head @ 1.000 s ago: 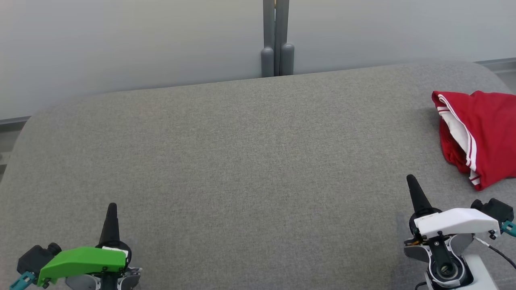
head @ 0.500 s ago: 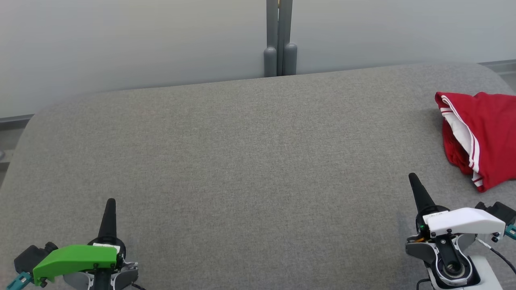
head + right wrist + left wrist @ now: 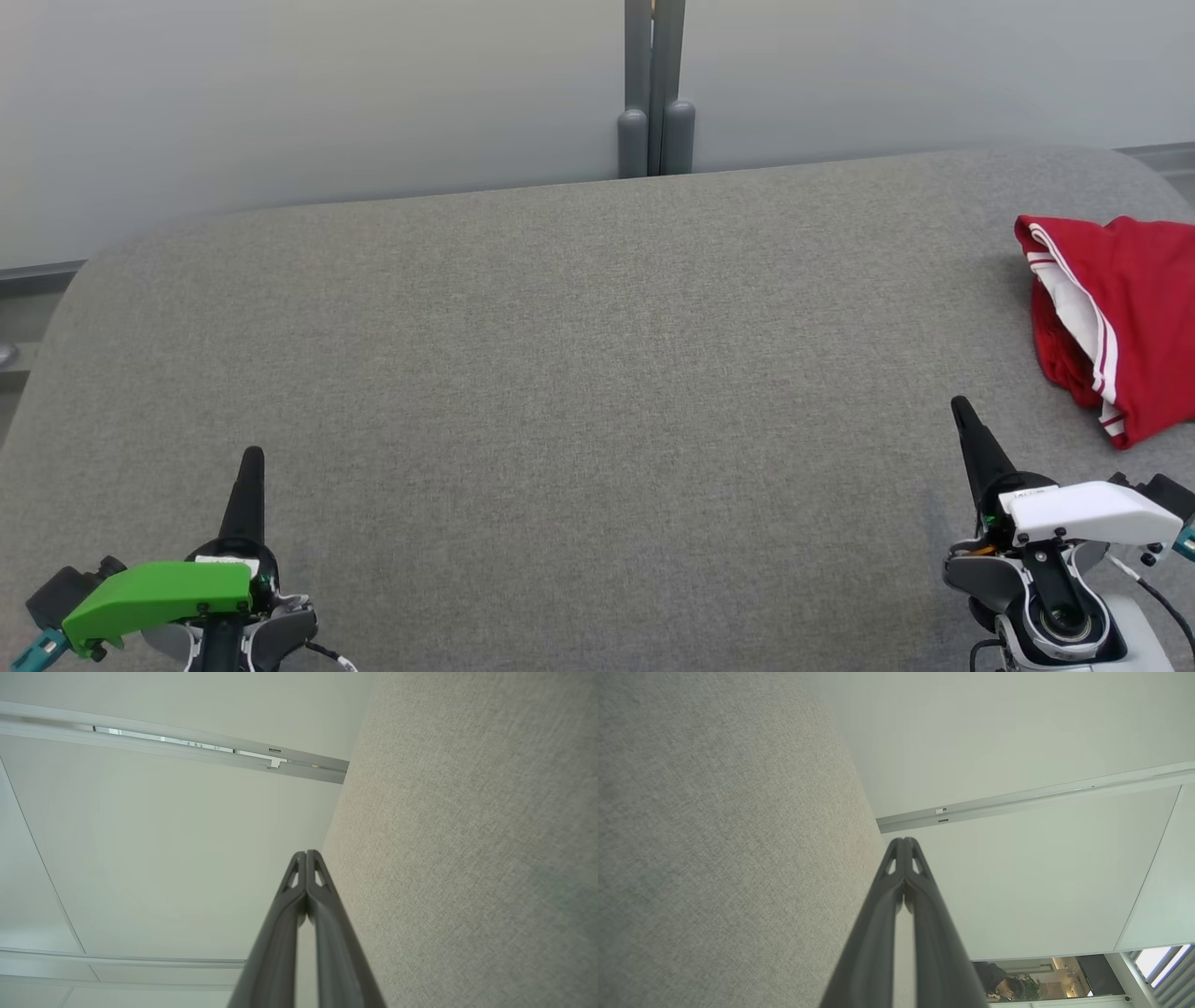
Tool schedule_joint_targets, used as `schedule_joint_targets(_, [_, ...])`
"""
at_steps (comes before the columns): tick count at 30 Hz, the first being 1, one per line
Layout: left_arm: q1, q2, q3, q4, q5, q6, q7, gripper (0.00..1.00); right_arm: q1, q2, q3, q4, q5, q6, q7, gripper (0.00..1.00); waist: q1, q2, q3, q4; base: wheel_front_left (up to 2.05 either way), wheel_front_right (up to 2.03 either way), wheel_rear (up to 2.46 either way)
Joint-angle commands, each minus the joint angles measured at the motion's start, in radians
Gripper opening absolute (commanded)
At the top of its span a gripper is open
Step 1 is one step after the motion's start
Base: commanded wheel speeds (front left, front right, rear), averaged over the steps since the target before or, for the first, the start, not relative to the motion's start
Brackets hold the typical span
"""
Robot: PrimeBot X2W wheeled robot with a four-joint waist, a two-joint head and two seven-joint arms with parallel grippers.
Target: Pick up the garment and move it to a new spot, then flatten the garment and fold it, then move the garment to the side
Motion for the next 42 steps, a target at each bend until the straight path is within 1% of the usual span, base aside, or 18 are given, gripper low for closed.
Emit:
schedule_joint_targets(1, [-0.018, 0.007, 0.007, -0.009, -0.031, -0.006, 0.007, 0.0, 0.01, -0.002, -0.005, -0.011, 0.025, 0.0, 0.008, 0.0, 0.0, 0.0, 0.0, 0.001, 0.0, 0.0, 0.0])
schedule_joint_targets(27, [-0.028, 0.008, 0.021, -0.028, -0.218, -0.014, 0.054, 0.0, 0.021, 0.002, -0.028, -0.035, 0.22, 0.0, 0.057, 0.0, 0.0, 0.0, 0.0, 0.018, 0.0, 0.0, 0.0])
schedule_joint_targets(42, [-0.026, 0.008, 0.021, -0.027, -0.212, -0.014, 0.053, 0.0, 0.021, 0.001, -0.028, -0.034, 0.219, 0.0, 0.056, 0.0, 0.0, 0.0, 0.001, 0.018, 0.0, 0.0, 0.0])
